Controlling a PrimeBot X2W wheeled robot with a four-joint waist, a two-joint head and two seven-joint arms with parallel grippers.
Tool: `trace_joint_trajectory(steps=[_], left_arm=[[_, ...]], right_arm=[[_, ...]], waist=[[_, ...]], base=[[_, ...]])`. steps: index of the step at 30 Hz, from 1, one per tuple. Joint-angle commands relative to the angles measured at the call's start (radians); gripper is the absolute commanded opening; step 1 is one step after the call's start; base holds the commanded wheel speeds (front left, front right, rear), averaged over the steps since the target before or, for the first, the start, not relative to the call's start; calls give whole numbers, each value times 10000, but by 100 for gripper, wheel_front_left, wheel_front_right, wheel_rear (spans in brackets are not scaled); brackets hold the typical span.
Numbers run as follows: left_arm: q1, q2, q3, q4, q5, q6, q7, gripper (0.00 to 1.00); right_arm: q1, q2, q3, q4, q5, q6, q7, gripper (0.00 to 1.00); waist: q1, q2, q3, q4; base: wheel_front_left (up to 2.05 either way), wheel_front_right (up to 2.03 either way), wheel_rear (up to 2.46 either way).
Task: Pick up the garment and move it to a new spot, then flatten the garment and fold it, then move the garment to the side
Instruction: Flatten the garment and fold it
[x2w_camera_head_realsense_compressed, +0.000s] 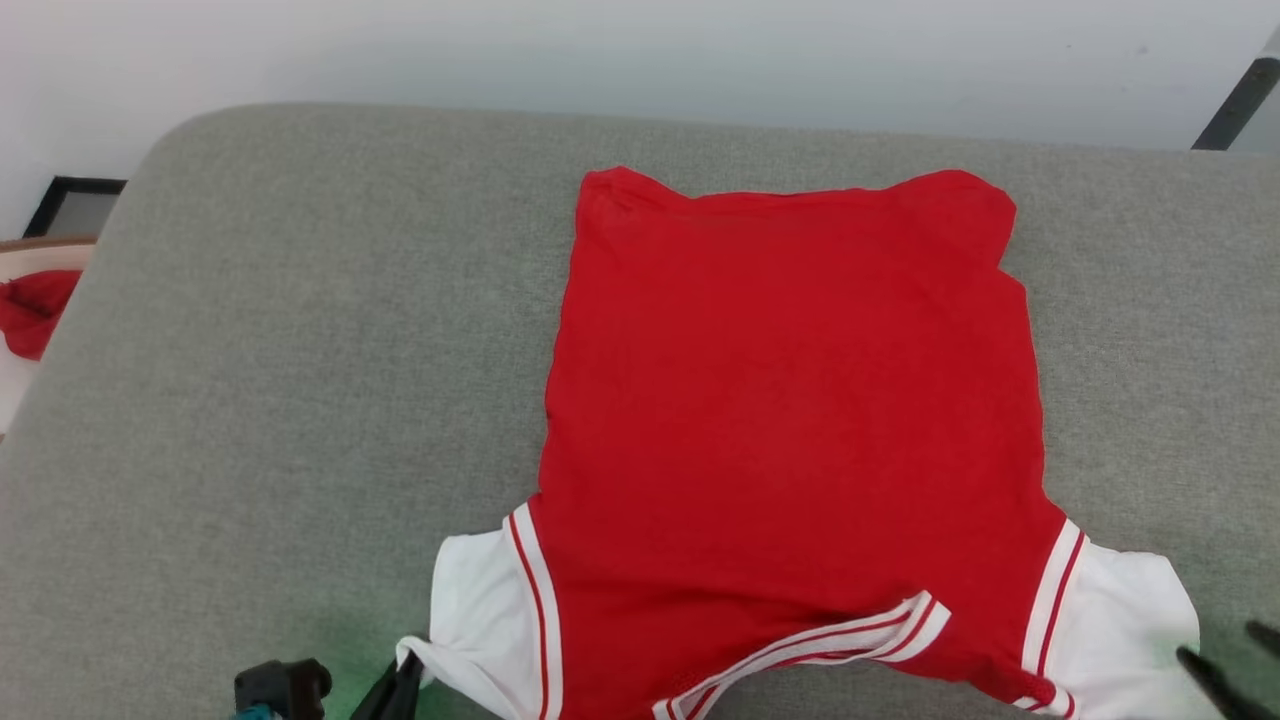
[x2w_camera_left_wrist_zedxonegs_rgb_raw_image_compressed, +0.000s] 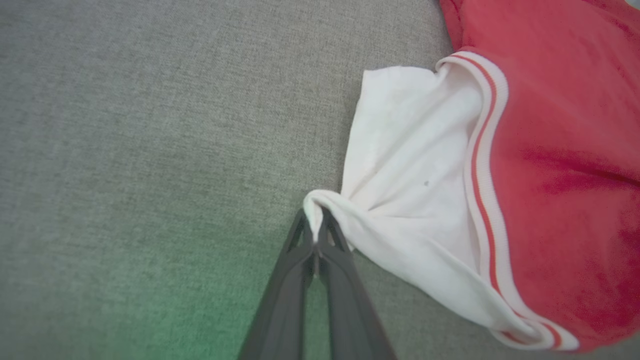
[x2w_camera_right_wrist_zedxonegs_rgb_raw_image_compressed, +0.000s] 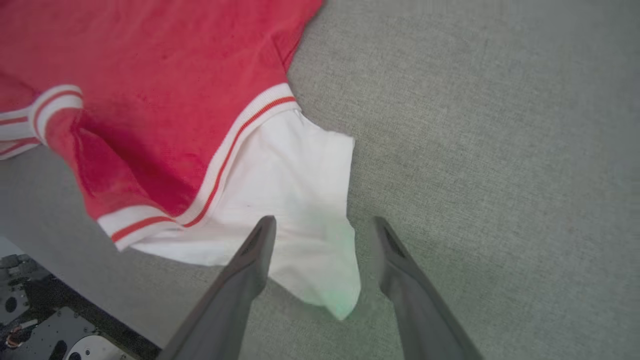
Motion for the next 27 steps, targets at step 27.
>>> trace_joint_trajectory(steps=[27], left_arm=[[-2365,-1564,-1081,693,813,-970,-565,0]], right_arm=[[-10196,739,1136,5227,-830,-10,2870,100]], waist=[[0,0,2055,2067]], base=[[0,0,0]])
